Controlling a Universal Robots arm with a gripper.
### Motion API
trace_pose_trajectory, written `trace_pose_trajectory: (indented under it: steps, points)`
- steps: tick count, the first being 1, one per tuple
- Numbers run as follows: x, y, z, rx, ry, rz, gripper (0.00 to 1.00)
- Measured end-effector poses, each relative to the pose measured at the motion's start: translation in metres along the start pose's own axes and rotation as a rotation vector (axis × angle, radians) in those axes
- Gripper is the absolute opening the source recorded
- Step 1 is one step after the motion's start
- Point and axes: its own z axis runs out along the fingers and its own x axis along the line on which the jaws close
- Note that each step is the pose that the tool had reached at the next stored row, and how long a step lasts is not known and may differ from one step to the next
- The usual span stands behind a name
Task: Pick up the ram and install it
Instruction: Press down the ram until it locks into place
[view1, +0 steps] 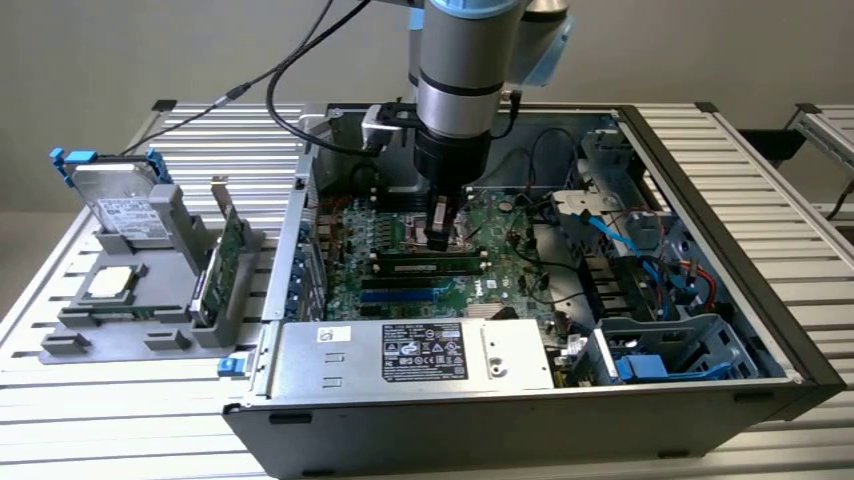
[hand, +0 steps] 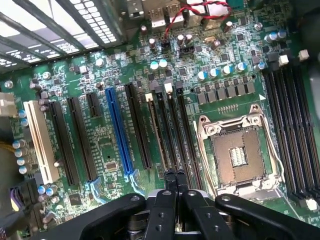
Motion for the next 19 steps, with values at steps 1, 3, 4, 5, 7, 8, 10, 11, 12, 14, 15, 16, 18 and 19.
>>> trace_pose_trajectory:
  steps: [1,3,4,5,7,8,10,11,12,14,15,16,18,19]
  points:
    - [0.0000,0.0000,0.0000,-0.0001,-0.0006,0.016,0.10]
    - [0.0001,0.0000,0.0001,-0.0003,-0.0017,0.044,0.10]
    - [0.0001,0.0000,0.0001,-0.0004,-0.0023,0.058,0.10]
    - [0.0001,0.0000,0.0002,-0.0004,-0.0027,0.071,0.10]
    - [0.0001,0.0000,0.0003,-0.0006,-0.0038,0.098,0.10]
    - [0.0002,0.0000,0.0004,-0.0007,-0.0045,0.113,0.10]
    - [0.0002,-0.0001,0.0005,-0.0009,-0.0055,0.141,0.10]
    - [0.0002,-0.0001,0.0006,-0.0009,-0.0061,0.156,0.10]
    - [0.0002,-0.0001,0.0006,-0.0010,-0.0067,0.171,0.10]
    - [0.0003,-0.0001,0.0007,-0.0012,-0.0078,0.199,0.10]
    - [0.0003,-0.0001,0.0008,-0.0013,-0.0083,0.213,0.10]
    - [0.0003,-0.0001,0.0009,-0.0013,-0.0087,0.228,0.10]
    - [0.0003,-0.0001,0.0012,-0.0014,-0.0096,0.254,0.10]
    - [0.0003,-0.0001,0.0013,-0.0015,-0.0101,0.268,0.10]
